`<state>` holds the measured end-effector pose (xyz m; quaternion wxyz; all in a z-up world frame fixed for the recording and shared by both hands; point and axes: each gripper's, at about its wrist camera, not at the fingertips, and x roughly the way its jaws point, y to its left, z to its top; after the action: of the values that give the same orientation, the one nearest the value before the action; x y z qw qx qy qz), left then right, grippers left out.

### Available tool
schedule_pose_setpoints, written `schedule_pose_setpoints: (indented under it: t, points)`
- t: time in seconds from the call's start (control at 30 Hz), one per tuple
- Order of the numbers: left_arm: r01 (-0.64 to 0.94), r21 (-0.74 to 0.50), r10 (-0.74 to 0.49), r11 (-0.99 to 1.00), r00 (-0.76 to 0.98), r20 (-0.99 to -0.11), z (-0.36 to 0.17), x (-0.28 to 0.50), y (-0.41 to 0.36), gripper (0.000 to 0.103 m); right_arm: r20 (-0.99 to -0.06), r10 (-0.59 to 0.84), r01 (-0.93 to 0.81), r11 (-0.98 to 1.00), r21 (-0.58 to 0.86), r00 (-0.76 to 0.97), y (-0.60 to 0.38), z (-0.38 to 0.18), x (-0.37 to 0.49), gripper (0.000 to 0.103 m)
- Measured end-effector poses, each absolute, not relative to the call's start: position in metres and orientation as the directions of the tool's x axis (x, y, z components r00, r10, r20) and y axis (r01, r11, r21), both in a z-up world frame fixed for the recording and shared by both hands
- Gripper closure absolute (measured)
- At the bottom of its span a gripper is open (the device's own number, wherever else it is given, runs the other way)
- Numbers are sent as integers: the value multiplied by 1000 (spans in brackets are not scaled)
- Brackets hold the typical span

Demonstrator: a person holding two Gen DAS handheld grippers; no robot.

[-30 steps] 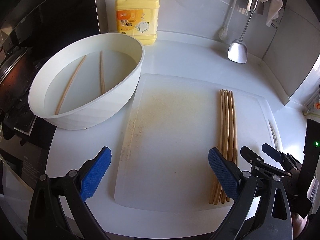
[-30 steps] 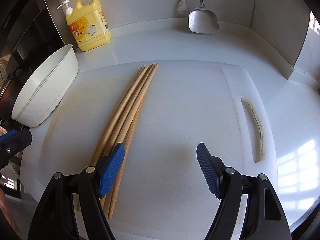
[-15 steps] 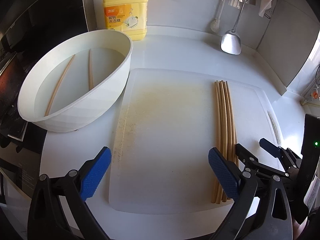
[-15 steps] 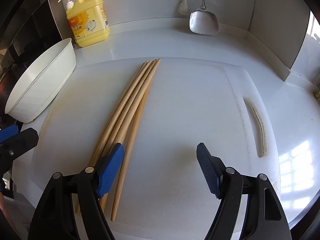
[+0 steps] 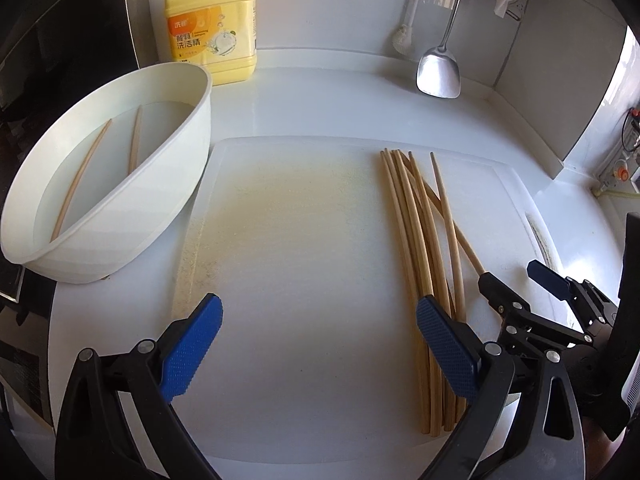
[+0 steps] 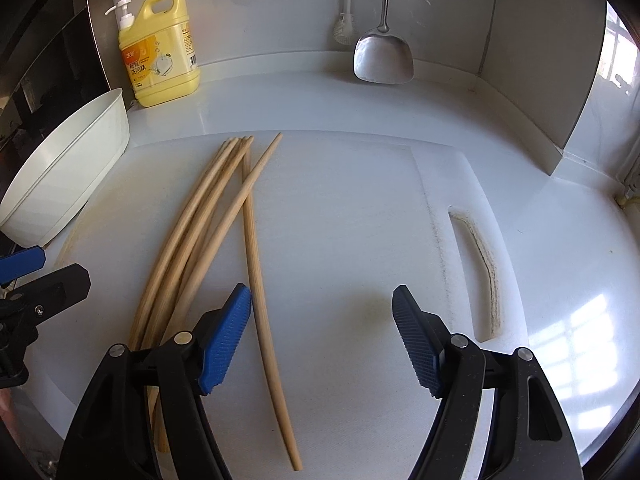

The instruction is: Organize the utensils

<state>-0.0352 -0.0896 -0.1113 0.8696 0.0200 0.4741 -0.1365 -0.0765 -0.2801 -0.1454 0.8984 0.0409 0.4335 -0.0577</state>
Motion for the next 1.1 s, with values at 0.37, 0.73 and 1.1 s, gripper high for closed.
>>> schedule_pose_setpoints:
  t: [0.37, 0.73, 1.1]
  points:
    - [246, -113, -232, 963, 536, -812, -132, -38, -104, 7, -747, -65, 152, 987, 49, 662, -309, -145, -80, 33]
    - [225, -79, -194, 971, 554, -810, -139, -34, -114, 6, -740, -47, 112, 993, 39, 671, -309, -145, -82, 33]
    - [146, -75, -147, 986, 578, -803, -141, -36, -92, 5, -744, -40, 102, 994, 38, 667, -308, -144, -80, 33]
